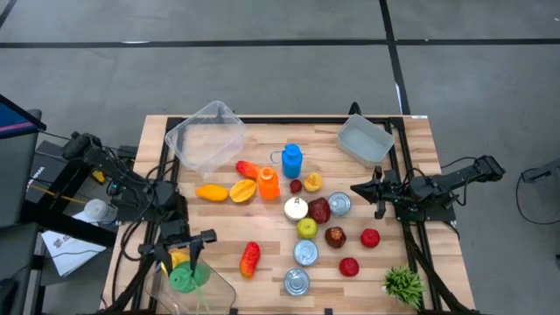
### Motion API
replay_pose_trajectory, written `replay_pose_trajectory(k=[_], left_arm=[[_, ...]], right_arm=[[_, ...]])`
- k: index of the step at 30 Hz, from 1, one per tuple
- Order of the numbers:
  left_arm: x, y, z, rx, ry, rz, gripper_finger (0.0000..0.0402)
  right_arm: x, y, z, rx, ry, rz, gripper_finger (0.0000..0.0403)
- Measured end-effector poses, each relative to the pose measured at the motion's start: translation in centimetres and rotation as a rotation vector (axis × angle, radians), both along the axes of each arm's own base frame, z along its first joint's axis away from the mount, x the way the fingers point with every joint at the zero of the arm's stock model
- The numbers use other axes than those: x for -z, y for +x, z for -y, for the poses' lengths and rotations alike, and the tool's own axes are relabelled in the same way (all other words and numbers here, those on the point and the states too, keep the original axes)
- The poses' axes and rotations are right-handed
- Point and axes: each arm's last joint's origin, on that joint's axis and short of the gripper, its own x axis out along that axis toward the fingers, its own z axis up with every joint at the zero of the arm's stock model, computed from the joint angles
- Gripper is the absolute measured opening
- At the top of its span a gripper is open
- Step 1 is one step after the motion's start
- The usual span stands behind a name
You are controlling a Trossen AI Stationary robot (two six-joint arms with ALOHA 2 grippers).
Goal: Pick & Place Food Item
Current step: Put the green water bottle into the transparent bin
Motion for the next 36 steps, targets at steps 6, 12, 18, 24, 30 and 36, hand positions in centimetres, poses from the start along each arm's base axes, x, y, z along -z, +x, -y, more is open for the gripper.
replay_pose_trajectory(k=[6, 12, 18, 24, 30, 36], left_arm=[[-0.2, 0.0, 0.0, 0.002, 0.003, 0.07, 0.0214], [-0.1, -0.3, 0.1, 0.081, 0.013, 0.074, 0.0213], [0.4, 0.5, -0.5, 0.084, 0.033, 0.057, 0.021], [2.3, 1.7, -0.9, 0.103, 0.041, -0.003, 0.0221], [2.9, 1.8, -0.9, 0.159, -0.002, -0.001, 0.0222], [3.1, 2.0, -1.0, 0.167, 0.002, 0.002, 0.0223]], right_arm=[[0.0, 0.0, 0.0, 0.0, 0.0, 0.0, 0.0], [0.0, 0.0, 0.0, 0.0, 0.0, 0.0, 0.0], [0.0, 0.0, 0.0, 0.0, 0.0, 0.0, 0.0], [0.0, 0.0, 0.0, 0.0, 0.0, 0.0, 0.0], [0.0, 0.0, 0.0, 0.0, 0.0, 0.0, 0.0], [0.0, 0.0, 0.0, 0.0, 0.0, 0.0, 0.0]])
